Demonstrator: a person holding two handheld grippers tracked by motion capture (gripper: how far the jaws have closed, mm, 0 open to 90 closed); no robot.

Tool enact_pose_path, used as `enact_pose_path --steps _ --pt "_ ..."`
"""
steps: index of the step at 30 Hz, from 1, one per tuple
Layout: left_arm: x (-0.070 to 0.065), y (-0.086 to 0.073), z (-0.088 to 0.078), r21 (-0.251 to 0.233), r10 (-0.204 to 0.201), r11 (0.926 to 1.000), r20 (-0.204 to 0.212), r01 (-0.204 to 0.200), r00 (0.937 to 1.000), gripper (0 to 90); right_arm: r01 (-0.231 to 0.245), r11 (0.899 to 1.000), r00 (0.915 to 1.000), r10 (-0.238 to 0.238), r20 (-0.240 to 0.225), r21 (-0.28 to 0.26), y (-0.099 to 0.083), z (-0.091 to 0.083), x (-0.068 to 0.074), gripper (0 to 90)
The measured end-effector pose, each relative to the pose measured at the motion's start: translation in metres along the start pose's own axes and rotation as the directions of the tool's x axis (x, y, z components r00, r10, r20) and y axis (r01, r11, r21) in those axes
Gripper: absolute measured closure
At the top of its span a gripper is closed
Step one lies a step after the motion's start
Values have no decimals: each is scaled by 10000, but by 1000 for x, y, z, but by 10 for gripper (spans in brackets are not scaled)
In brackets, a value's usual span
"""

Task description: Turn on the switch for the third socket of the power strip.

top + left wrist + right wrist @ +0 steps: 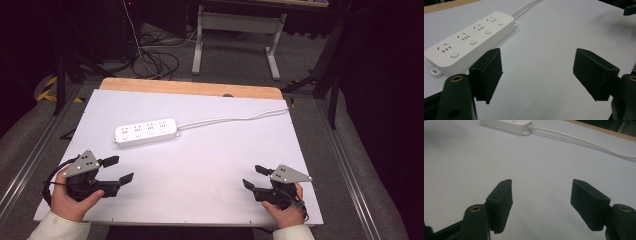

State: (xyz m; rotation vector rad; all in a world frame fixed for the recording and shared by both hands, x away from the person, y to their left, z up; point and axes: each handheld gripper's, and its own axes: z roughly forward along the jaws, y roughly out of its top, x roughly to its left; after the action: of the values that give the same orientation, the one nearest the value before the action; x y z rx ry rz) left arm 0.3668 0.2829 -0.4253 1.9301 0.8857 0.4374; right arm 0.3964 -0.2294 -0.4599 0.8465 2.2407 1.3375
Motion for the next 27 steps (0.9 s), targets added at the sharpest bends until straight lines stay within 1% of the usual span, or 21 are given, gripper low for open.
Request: enact_pose_path --steps 6,9,12,14,15,16,18,21,22,27 --pt "3 8 0 31 30 10000 -27 -30 10000 237 -35 10000 10000 35 -11 -34 0 0 0 342" --pt "5 13 -1 30 28 10000 63 -28 10000 238 -33 10000 10000 33 -26 -40 0 0 0 342" --pt "7 17 -1 93 134 9999 61 -134 9999 238 -36 10000 10000 36 -39 -43 0 0 0 341" --pt "7 19 -1 79 68 9999 79 -69 9999 238 -39 10000 10000 39 -44 -45 0 0 0 341" --pt "8 20 -1 107 196 9998 39 -196 9998 238 -38 10000 10000 38 -28 -52 0 0 0 341" --pt "8 21 -1 111 187 9998 32 -187 9998 238 -66 10000 10000 66 -4 -53 0 -1 0 341" --pt "10 24 0 185 313 9993 -18 -313 9995 238 -96 9999 10000 96 21 -95 0 -1 -1 337" --pt "12 26 0 235 252 9994 -40 -251 9997 238 -149 9998 9999 149 11 -139 -1 -2 -1 337" --pt "15 29 0 223 290 9993 -160 -286 9995 238 -134 9998 9999 134 2 -148 -1 -2 -1 337" --pt "17 32 1 287 278 9992 -81 -276 9996 239 -114 9998 9999 114 -16 -130 -1 -2 -1 337"
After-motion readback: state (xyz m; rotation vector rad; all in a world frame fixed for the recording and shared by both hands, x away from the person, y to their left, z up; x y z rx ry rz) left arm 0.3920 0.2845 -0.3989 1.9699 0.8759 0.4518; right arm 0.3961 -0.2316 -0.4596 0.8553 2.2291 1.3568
